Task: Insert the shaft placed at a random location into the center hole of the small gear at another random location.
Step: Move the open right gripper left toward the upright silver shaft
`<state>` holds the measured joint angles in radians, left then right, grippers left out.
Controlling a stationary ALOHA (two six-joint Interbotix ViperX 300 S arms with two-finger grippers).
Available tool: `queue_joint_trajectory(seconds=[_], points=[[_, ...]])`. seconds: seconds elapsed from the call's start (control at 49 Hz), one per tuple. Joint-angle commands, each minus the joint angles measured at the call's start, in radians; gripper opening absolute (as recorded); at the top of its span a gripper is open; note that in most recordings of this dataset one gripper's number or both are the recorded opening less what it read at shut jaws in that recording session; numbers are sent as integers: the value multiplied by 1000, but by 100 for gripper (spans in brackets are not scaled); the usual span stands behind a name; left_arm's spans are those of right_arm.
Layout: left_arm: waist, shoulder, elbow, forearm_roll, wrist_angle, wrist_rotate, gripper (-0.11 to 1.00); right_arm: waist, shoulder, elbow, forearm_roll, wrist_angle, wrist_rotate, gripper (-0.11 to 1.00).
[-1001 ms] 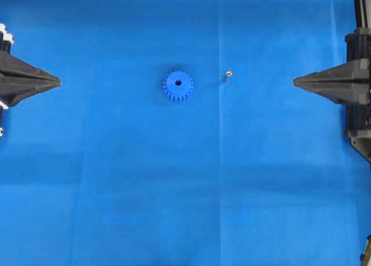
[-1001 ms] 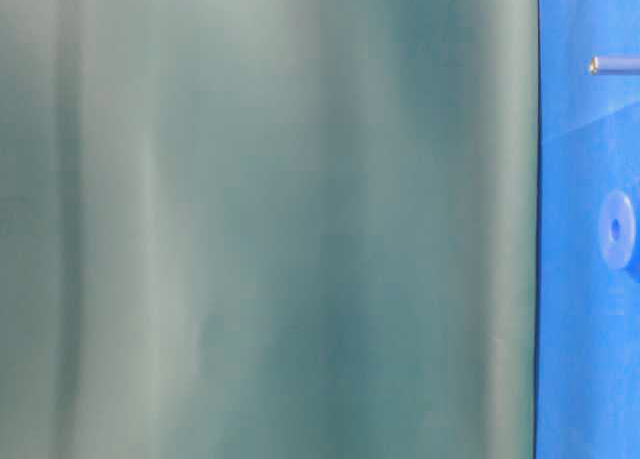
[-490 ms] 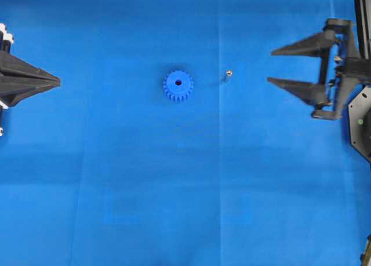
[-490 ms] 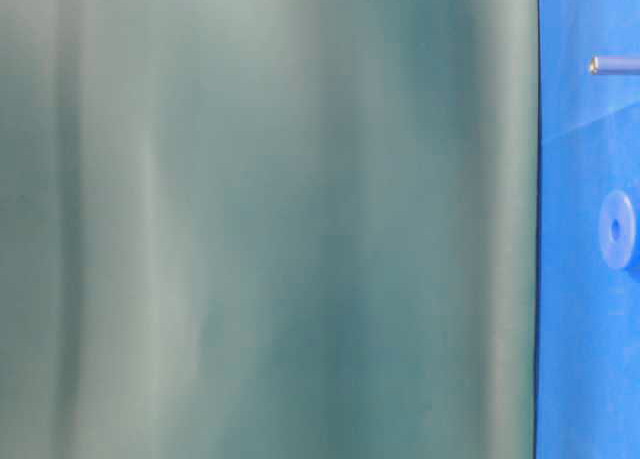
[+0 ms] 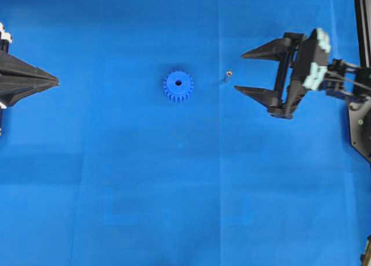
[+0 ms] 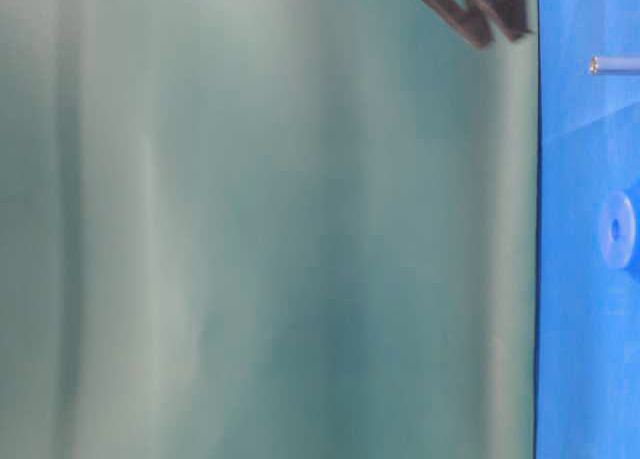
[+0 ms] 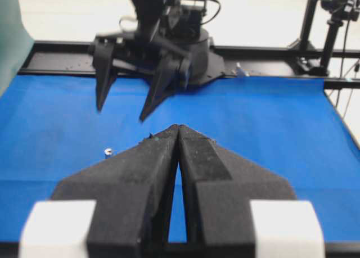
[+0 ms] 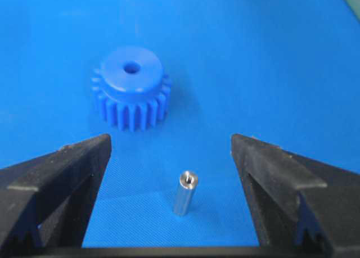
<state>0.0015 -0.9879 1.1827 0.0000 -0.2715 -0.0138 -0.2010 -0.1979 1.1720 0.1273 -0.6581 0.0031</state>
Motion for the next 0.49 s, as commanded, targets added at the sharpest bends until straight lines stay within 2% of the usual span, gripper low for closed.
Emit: queue_joint_trajectory(seconds=[0.0,0.306,0.47], points=[[0,2,-15,3,-5,2,0,-3,61,-25,28,-54,2,81],[0,2,-12,2,-2,2,0,-9,206,-48,95,-114,2,80],[0,0,-9,3,-2,2,0,-11,232,-55,98,-121,2,80]])
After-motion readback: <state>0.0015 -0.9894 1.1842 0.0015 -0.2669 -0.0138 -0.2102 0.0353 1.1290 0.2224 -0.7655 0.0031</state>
